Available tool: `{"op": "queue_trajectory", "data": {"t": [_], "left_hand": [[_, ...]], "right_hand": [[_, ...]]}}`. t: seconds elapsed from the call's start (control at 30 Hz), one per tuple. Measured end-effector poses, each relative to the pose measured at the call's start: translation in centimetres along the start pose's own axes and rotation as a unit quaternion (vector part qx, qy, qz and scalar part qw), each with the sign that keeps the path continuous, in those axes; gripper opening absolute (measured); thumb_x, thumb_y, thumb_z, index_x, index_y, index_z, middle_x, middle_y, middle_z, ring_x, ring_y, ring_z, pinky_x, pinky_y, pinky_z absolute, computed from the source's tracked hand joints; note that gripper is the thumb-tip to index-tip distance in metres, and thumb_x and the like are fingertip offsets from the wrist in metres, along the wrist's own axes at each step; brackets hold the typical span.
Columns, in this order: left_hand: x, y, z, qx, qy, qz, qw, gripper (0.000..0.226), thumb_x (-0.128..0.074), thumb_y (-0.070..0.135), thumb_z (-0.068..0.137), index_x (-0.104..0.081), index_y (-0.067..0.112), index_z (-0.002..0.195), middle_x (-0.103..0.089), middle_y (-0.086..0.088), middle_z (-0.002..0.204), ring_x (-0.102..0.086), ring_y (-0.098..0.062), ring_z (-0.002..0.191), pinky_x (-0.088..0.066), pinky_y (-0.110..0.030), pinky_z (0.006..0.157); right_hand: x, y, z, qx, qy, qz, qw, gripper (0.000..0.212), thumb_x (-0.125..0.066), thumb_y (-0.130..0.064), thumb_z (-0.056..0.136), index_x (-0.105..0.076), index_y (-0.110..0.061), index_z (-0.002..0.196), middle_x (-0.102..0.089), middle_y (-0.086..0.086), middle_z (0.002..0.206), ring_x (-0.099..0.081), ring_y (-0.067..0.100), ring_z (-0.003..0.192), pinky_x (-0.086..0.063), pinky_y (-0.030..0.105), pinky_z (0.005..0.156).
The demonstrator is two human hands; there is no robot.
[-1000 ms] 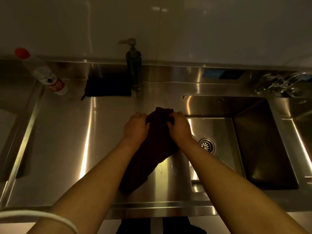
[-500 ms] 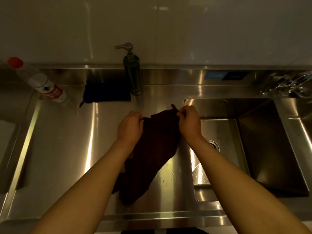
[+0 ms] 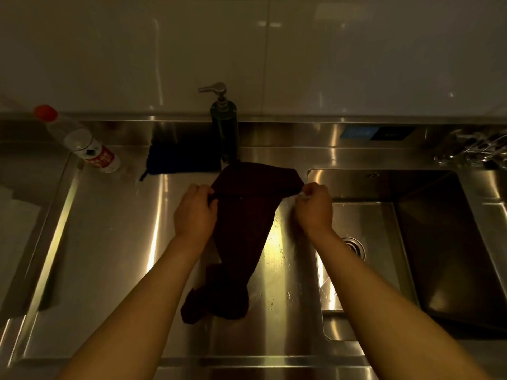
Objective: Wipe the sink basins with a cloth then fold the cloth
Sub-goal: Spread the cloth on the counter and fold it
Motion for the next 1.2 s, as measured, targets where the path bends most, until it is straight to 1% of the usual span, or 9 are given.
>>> {"op": "queue_trajectory", "data": {"t": [0.2, 0.37, 0.47, 0.57, 0.7, 0.9, 1.0, 1.1, 1.2], "left_hand": [[-2.4, -0.4, -4.2, -0.053, -0.146, 0.04, 0.987, 0.035, -0.068, 0.021, 0.096, -0.066, 0.015, 0.131, -0.056, -0.005, 0.134, -0.053, -0.026, 0.121, -0.051, -0.037, 0.092], [-2.1, -1.6, -6.1, -0.061, -0.153, 0.049, 0.985, 0.026, -0.066, 0.009, 0.095, -0.071, 0.007, 0.12, -0.058, -0.007, 0.126, -0.051, -0.027, 0.116, -0.052, -0.038, 0.089], [-1.9, -1.6, -6.9, -0.052, -0.142, 0.046, 0.987, 0.012, -0.059, 0.001, 0.097, -0.071, 0.003, 0.1, -0.06, -0.01, 0.111, -0.051, -0.025, 0.105, -0.047, -0.032, 0.083], [-1.4, -1.5, -8.0, -0.033, -0.154, 0.051, 0.986, 0.021, -0.051, -0.007, 0.097, -0.067, 0.004, 0.088, -0.06, -0.012, 0.099, -0.054, -0.026, 0.097, -0.046, -0.032, 0.077], [-0.2, -3.0, -10.5, 0.001, -0.162, 0.044, 0.986, 0.023, -0.051, -0.012, 0.091, -0.063, 0.006, 0.085, -0.058, -0.007, 0.093, -0.054, -0.023, 0.09, -0.046, -0.032, 0.076], [0.8, -3.6, -14.7, 0.01, -0.217, 0.017, 0.976, 0.02, -0.058, -0.004, 0.09, -0.063, 0.014, 0.085, -0.057, 0.003, 0.094, -0.054, -0.016, 0.091, -0.051, -0.032, 0.08], [1.4, -3.1, -14.2, -0.016, -0.191, 0.051, 0.98, 0.011, -0.063, 0.007, 0.09, -0.068, 0.016, 0.086, -0.061, 0.004, 0.093, -0.054, -0.017, 0.094, -0.053, -0.035, 0.077], [1.6, -2.0, -12.3, -0.039, -0.136, 0.061, 0.988, 0.009, -0.064, 0.018, 0.096, -0.072, 0.016, 0.094, -0.064, 0.002, 0.099, -0.057, -0.018, 0.097, -0.053, -0.036, 0.079], [0.6, -0.5, -10.2, -0.055, -0.123, 0.038, 0.99, 0.017, -0.064, 0.024, 0.1, -0.073, 0.017, 0.113, -0.065, 0.0, 0.111, -0.06, -0.02, 0.104, -0.054, -0.037, 0.083]], "right_hand": [[-3.5, -0.3, -3.2, 0.03, -0.103, -0.002, 0.994, 0.012, -0.071, -0.02, 0.09, -0.071, -0.014, 0.1, -0.068, 0.0, 0.097, -0.065, 0.018, 0.091, -0.05, 0.03, 0.079], [-5.1, -0.5, -4.7, 0.018, -0.117, -0.02, 0.993, 0.018, -0.073, -0.023, 0.092, -0.067, -0.013, 0.106, -0.058, -0.009, 0.089, -0.057, 0.011, 0.083, -0.036, 0.016, 0.063], [-5.1, -1.0, -5.1, 0.007, -0.128, -0.039, 0.991, 0.009, -0.067, -0.011, 0.091, -0.07, -0.007, 0.098, -0.067, 0.0, 0.092, -0.065, 0.02, 0.088, -0.043, 0.023, 0.067], [-3.5, -1.3, -4.9, -0.024, -0.157, -0.043, 0.986, 0.007, -0.07, -0.004, 0.082, -0.071, -0.004, 0.088, -0.07, 0.01, 0.09, -0.066, 0.023, 0.085, -0.052, 0.031, 0.074], [0.9, 1.1, -5.2, -0.071, -0.197, -0.04, 0.977, 0.018, -0.077, -0.002, 0.075, -0.071, -0.012, 0.09, -0.069, 0.003, 0.088, -0.068, 0.022, 0.084, -0.055, 0.031, 0.074], [3.0, 5.5, -8.5, -0.166, -0.25, 0.023, 0.954, 0.024, -0.082, -0.004, 0.079, -0.069, -0.015, 0.096, -0.073, 0.008, 0.076, -0.072, 0.018, 0.06, -0.059, 0.033, 0.062], [2.6, 5.7, -8.6, -0.122, -0.196, 0.007, 0.973, 0.004, -0.075, -0.014, 0.088, -0.072, -0.017, 0.089, -0.073, 0.003, 0.079, -0.072, 0.021, 0.072, -0.06, 0.038, 0.073], [2.3, 5.2, -8.0, -0.062, -0.114, -0.047, 0.99, 0.007, -0.069, -0.011, 0.09, -0.073, -0.016, 0.092, -0.07, -0.002, 0.09, -0.069, 0.021, 0.089, -0.053, 0.031, 0.08], [1.8, 4.7, -7.7, -0.056, -0.078, -0.037, 0.995, 0.018, -0.074, -0.021, 0.091, -0.069, -0.011, 0.105, -0.068, 0.001, 0.097, -0.066, 0.021, 0.091, -0.055, 0.034, 0.084]]}}
Point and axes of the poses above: each hand's wrist, its own z-axis towards the middle knuckle, its own x-axis out of the back of the hand, y = z × x, the point moved 2 cm from there along z, towards the middle knuckle
